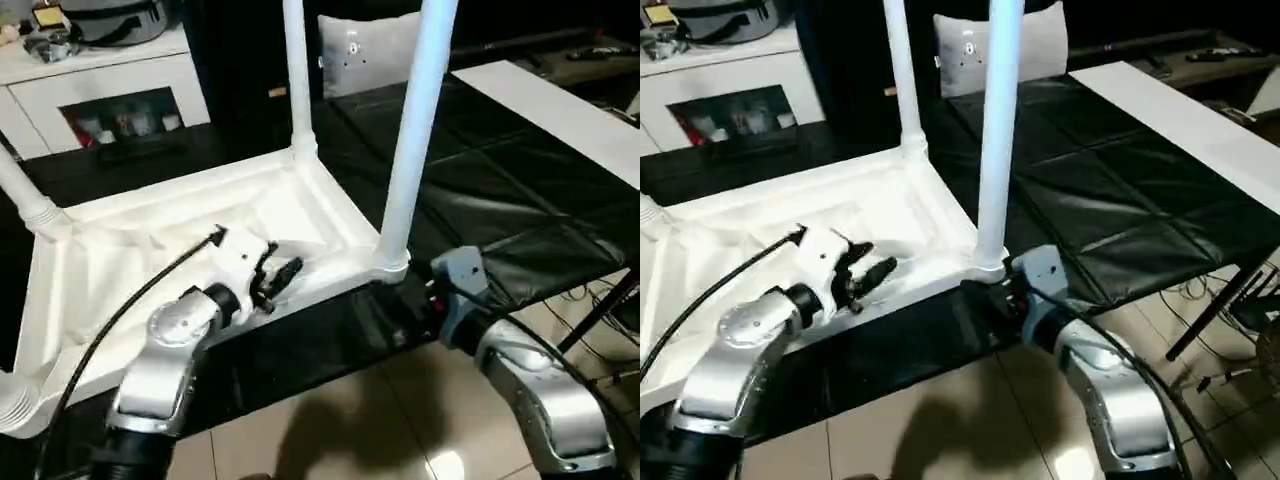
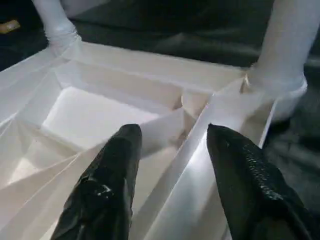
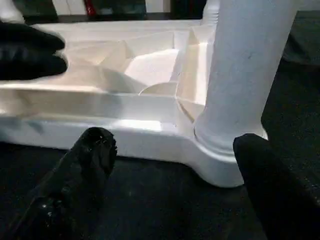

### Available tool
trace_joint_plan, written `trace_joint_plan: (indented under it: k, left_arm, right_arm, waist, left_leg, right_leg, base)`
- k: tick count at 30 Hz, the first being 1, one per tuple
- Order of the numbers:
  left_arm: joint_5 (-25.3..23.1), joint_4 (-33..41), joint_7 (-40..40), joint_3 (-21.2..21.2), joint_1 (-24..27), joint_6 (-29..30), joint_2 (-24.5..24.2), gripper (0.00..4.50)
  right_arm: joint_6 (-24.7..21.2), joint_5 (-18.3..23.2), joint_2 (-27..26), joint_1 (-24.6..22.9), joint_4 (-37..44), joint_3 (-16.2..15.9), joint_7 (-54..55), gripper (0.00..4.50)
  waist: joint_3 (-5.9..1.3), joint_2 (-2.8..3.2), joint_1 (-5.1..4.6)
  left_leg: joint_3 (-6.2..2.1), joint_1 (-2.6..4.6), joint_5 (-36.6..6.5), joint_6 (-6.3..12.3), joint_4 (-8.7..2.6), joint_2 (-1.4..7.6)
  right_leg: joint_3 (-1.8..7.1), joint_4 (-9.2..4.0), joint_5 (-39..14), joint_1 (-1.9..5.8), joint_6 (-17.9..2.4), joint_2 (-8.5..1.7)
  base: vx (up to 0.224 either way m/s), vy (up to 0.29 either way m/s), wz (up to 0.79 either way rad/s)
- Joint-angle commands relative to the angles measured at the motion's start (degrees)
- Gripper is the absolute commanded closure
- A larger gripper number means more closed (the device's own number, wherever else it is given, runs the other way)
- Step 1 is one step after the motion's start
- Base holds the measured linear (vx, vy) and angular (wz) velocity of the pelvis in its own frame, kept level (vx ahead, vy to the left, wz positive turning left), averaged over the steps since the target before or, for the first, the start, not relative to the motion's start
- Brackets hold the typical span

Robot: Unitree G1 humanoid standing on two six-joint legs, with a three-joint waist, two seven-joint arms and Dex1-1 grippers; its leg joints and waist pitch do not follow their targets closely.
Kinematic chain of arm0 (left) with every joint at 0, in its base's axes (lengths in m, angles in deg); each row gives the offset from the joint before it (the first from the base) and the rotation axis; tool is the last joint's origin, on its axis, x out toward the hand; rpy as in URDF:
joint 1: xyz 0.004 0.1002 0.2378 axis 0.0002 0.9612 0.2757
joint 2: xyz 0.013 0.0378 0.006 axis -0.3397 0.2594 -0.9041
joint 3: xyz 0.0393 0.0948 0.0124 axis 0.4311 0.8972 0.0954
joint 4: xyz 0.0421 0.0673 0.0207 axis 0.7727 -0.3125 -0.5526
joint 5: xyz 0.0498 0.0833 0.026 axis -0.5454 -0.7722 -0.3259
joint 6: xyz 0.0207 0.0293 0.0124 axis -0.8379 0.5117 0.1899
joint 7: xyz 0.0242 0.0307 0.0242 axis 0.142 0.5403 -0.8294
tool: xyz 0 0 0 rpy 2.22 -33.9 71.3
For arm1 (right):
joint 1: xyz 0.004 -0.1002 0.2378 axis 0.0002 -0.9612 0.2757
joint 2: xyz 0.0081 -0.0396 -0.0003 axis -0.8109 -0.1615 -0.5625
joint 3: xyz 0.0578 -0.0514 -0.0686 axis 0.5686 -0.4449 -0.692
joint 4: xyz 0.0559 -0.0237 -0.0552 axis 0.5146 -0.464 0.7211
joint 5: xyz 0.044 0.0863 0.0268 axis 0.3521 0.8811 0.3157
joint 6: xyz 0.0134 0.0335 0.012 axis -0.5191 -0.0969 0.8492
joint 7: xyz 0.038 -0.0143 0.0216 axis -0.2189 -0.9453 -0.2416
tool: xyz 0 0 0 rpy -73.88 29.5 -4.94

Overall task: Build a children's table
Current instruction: Rotate leg to tighten

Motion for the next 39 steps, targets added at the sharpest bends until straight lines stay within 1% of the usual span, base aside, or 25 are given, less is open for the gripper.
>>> trace_joint_plan:
  k: [1, 4, 5, 7, 8, 9, 10, 11, 12, 13, 14, 15, 17, 20, 25, 28, 31, 32, 33, 34, 35, 36, 37, 38, 39]
  left_arm:
    - [0.76, 2.13, -1.88, -0.99, 0.86, 0.93, 0.40, 1.82]
    - [0.77, 2.62, -3.45, -1.39, 0.93, 2.02, 1.23, 1.51]
    - [0.31, 3.14, -5.95, -2.11, 1.01, 4.12, 2.45, 1.51]
    - [-1.29, 4.42, -7.00, -1.02, 2.10, 4.67, 2.10, 1.37]
    - [-1.91, 5.46, -6.90, -0.19, 2.96, 4.29, 1.52, 1.31]
    - [-1.99, 5.74, -6.93, -0.05, 3.16, 4.25, 1.42, 1.21]
    - [-2.13, 6.49, -7.06, 0.08, 3.70, 4.19, 1.40, 1.12]
    - [-2.25, 7.07, -7.18, 0.18, 4.12, 4.16, 1.39, 1.03]
    - [-1.29, 9.23, -6.85, 0.28, 5.76, 4.29, 1.94, 0.96]
    - [-1.27, 9.38, -6.94, 0.28, 5.87, 4.43, 1.97, 0.92]
    - [-1.19, 9.93, -7.29, 0.26, 6.30, 4.94, 2.13, 0.92]
    - [-0.38, 10.97, -8.28, -0.31, 7.22, 5.23, 2.84, 0.76]
    - [0.21, 11.41, -8.71, -0.70, 7.58, 5.20, 3.24, 0.63]
    - [1.21, 11.95, -10.17, -1.77, 7.99, 4.45, 4.21, 0.52]
    - [1.38, 11.47, -10.85, -2.24, 8.33, 4.63, 4.68, 0.07]
    - [1.82, 11.43, -11.11, -2.21, 8.19, 4.62, 4.48, 0.04]
    - [1.90, 11.41, -11.27, -1.98, 8.03, 4.76, 4.38, 0.04]
    - [1.95, 11.33, -11.25, -1.89, 7.96, 4.81, 4.31, 0.04]
    - [1.97, 11.03, -11.30, -1.75, 7.77, 4.94, 4.28, 0.04]
    - [2.01, 10.98, -11.36, -1.71, 7.74, 4.97, 4.26, 0.04]
    - [2.07, 10.94, -11.42, -1.65, 7.72, 5.01, 4.23, 0.04]
    - [2.13, 10.94, -11.43, -1.62, 7.71, 5.08, 4.19, 0.04]
    - [2.15, 10.98, -11.40, -1.61, 7.74, 5.13, 4.10, 0.04]
    - [2.10, 11.01, -11.35, -1.53, 7.74, 5.22, 3.96, 0.04]
    - [1.97, 11.01, -11.21, -1.26, 7.70, 5.28, 3.66, 0.04]
  right_arm:
    - [1.52, -1.38, 0.68, 0.59, -0.06, -1.63, -0.86, 0.41]
    - [2.09, -1.39, 0.88, 0.67, -0.28, -1.90, -1.31, 0.41]
    - [2.80, -0.89, 0.71, 0.78, -0.55, -1.77, -1.83, 0.41]
    - [4.37, -0.62, 0.17, 0.78, -1.33, -0.40, -0.87, 0.41]
    - [3.56, 1.17, -0.22, 0.60, -1.31, 1.03, -1.11, 0.41]
    - [3.13, 1.86, -0.31, 0.54, -1.24, 1.41, -1.33, 0.41]
    - [1.98, 3.28, -0.67, 0.32, -0.69, 2.18, -1.51, 0.41]
    - [1.12, 4.32, -0.97, 0.16, -0.26, 2.74, -1.56, 0.41]
    - [0.46, 5.21, -0.68, -0.53, 0.93, 2.78, -2.31, 0.41]
    - [0.56, 5.15, -0.74, -0.58, 0.97, 2.79, -2.18, 0.41]
    - [0.84, 4.98, -0.92, -0.74, 1.12, 2.84, -1.74, 0.41]
    - [1.22, 5.34, -0.94, -1.08, 1.49, 2.50, -2.33, 0.41]
    - [1.57, 5.59, -0.81, -1.23, 1.70, 2.21, -3.03, 0.41]
    - [3.19, 1.53, -0.19, -1.60, 1.14, 0.64, -0.46, 0.41]
    - [0.69, 1.61, -0.66, -0.76, -0.28, 0.95, 0.46, 0.41]
    - [3.58, 0.54, -0.56, -0.25, -1.26, 0.77, 1.04, 0.41]
    - [4.68, 0.31, -0.13, 0.09, -1.76, 0.25, 0.55, 0.41]
    - [4.92, 0.26, -0.08, 0.16, -1.88, 0.13, 0.48, 0.41]
    - [5.19, 0.31, 0.09, 0.41, -2.14, -0.18, -0.15, 0.41]
    - [5.15, 0.30, 0.10, 0.47, -2.16, -0.21, -0.25, 0.41]
    - [4.91, 0.63, -0.05, 0.53, -2.21, -0.07, -0.46, 0.41]
    - [5.02, 0.79, -0.13, 0.58, -2.36, 0.03, -0.65, 0.41]
    - [5.22, 0.73, -0.12, 0.59, -2.54, -0.02, -0.72, 0.41]
    - [5.36, 0.64, -0.05, 0.59, -2.68, -0.13, -0.80, 0.41]
    - [5.83, 0.55, 0.18, 0.58, -2.91, -0.42, -1.15, 0.41]
  waist:
    - [-3.18, -0.52, 0.48]
    - [-2.77, 1.71, -0.80]
    - [-2.58, 1.33, -0.97]
    - [-2.15, -0.95, -0.47]
    - [-2.06, -1.89, 0.89]
    - [-1.95, -2.80, 1.88]
    - [-1.72, -2.99, 2.52]
    - [-1.57, -2.80, 3.91]
    - [-1.85, -2.09, 4.90]
    - [-1.92, -1.65, 4.98]
    - [-2.26, -1.13, 3.62]
    - [-3.43, 0.34, 2.86]
    - [-2.98, 0.35, 2.44]
    - [-2.05, -1.05, 2.21]
    - [-1.40, -1.89, 1.23]
    - [-1.27, -2.23, -0.13]
    - [0.05, -1.48, -2.27]
    - [0.15, -0.39, -2.30]
    - [0.03, -0.94, -0.72]
    - [-0.24, -0.63, 0.22]
    - [-0.64, -2.68, -1.07]
    - [-0.47, -4.26, 0.00]
    - [-0.60, -5.56, -0.73]
    - [-0.56, -4.00, 0.40]
    - [-0.94, -3.51, 0.59]
  left_leg:
    - [-2.69, -2.61, -17.08, 6.41, -4.81, 0.72]
    - [-9.23, -1.90, -29.89, 3.35, -6.79, 3.70]
    - [-10.21, -1.38, -32.45, 3.19, -7.13, 3.97]
    - [-8.23, -2.97, -29.14, 2.71, -4.18, -0.66]
    - [-5.74, -3.11, -21.38, 2.51, -1.74, -2.44]
    - [-4.45, -3.06, -9.82, 4.41, 3.25, -1.63]
    - [-4.01, -3.43, -6.07, 5.01, 5.38, -1.39]
    - [-3.37, -1.16, -5.76, 5.57, 5.15, 0.49]
    - [-3.77, -2.50, -4.47, 6.50, 2.49, 1.74]
    - [-3.31, -1.77, -4.13, 7.08, -0.10, 1.98]
    - [-2.50, 0.63, -3.97, 9.98, -2.12, 2.25]
    - [-3.12, 1.97, -4.10, 10.57, -1.95, 3.09]
    - [-3.29, 1.30, -9.93, 8.26, -2.63, 3.58]
    - [-2.15, 1.37, -29.38, -1.48, -3.99, 2.03]
    - [-2.01, 1.94, -34.26, -1.87, -4.29, 1.06]
    - [-1.98, 3.26, -38.34, -0.94, -4.40, 0.68]
    - [-1.55, 6.05, -47.00, 0.79, -5.20, 1.14]
    - [-1.70, 3.92, -53.90, 0.47, -8.71, 3.29]
    - [-2.82, -0.52, -57.73, 1.13, -11.44, 3.05]
    - [-2.14, 0.52, -56.02, 2.90, -10.64, 2.27]
    - [-1.85, 2.61, -49.72, 5.24, -7.97, 1.12]
    - [-0.55, 4.41, -17.04, 6.26, 7.51, -3.14]
    - [-1.42, 0.83, -12.35, 7.91, 8.40, -2.44]
    - [-2.27, -1.96, -9.55, 7.28, 7.46, -0.56]
    - [-2.14, -1.47, -10.93, 9.02, 4.53, 0.10]
  right_leg:
    - [0.02, -4.02, -22.89, 5.06, -3.88, -3.01]
    - [-0.87, -0.58, -11.74, 4.94, -7.42, -0.23]
    - [-0.15, 0.26, -10.93, 4.45, -7.85, 0.22]
    - [1.38, -2.33, -12.41, 5.07, -11.65, -3.12]
    - [0.83, -5.00, -28.90, 5.88, -7.63, -6.72]
    - [2.14, -7.97, -39.52, 5.90, -2.48, -12.17]
    - [2.83, -8.70, -41.76, 5.66, -0.74, -13.79]
    - [8.08, -8.60, -44.25, 3.74, -3.54, -14.05]
    - [6.31, -6.44, -38.97, 6.74, -7.43, -12.05]
    - [4.80, -5.66, -33.32, 6.30, -9.17, -8.81]
    - [2.32, -2.66, -21.75, 3.19, -10.33, -1.78]
    - [2.49, -0.52, -12.92, 2.70, -11.05, -0.23]
    - [3.31, -0.64, -10.43, 2.82, -10.48, -0.22]
    - [5.29, -2.59, -20.17, 2.81, -7.18, -1.82]
    - [5.57, -4.68, -36.20, 2.51, -0.99, -2.54]
    - [4.40, -6.14, -43.12, 3.08, 1.08, -1.99]
    - [-0.04, -8.07, -42.82, 3.47, 1.76, 0.68]
    - [0.09, -2.21, -33.26, 6.80, 0.75, 1.37]
    - [1.94, 5.51, -20.05, 10.90, -0.09, 0.74]
    - [3.69, 5.46, -19.70, 9.70, 0.60, 0.76]
    - [5.53, 2.09, -28.18, 7.93, 1.24, -0.74]
    - [5.71, -11.46, -68.82, 3.58, 2.92, -10.77]
    - [6.50, -10.31, -66.42, 6.68, 0.05, -11.77]
    - [3.88, -8.67, -59.13, 9.81, -1.89, -12.42]
    - [2.07, -7.93, -49.69, 10.76, -5.35, -10.33]
  base:
    - [-0.014, -0.022, 0.28]
    - [-0.010, -0.043, 0.52]
    - [0.023, -0.081, 0.57]
    - [0.012, -0.083, 0.60]
    - [-0.039, -0.074, 0.39]
    - [-0.039, -0.074, 0.39]
    - [-0.024, -0.043, 0.31]
    - [0.000, 0.000, 0.00]
    - [0.000, 0.000, 0.00]
    - [-0.007, 0.082, -0.06]
    - [-0.010, 0.106, 0.04]
    - [-0.010, 0.106, 0.04]
    - [-0.027, 0.107, 0.01]
    - [-0.022, 0.058, 0.01]
    - [0.000, 0.000, 0.00]
    - [0.000, 0.000, 0.00]
    - [0.000, 0.000, 0.00]
    - [0.000, 0.000, 0.00]
    - [0.000, 0.000, 0.00]
    - [0.015, -0.052, 0.13]
    - [0.070, -0.099, 0.44]
    - [0.070, -0.099, 0.44]
    - [0.123, -0.063, 0.43]
    - [0.138, -0.014, 0.54]
    - [0.138, -0.014, 0.54]
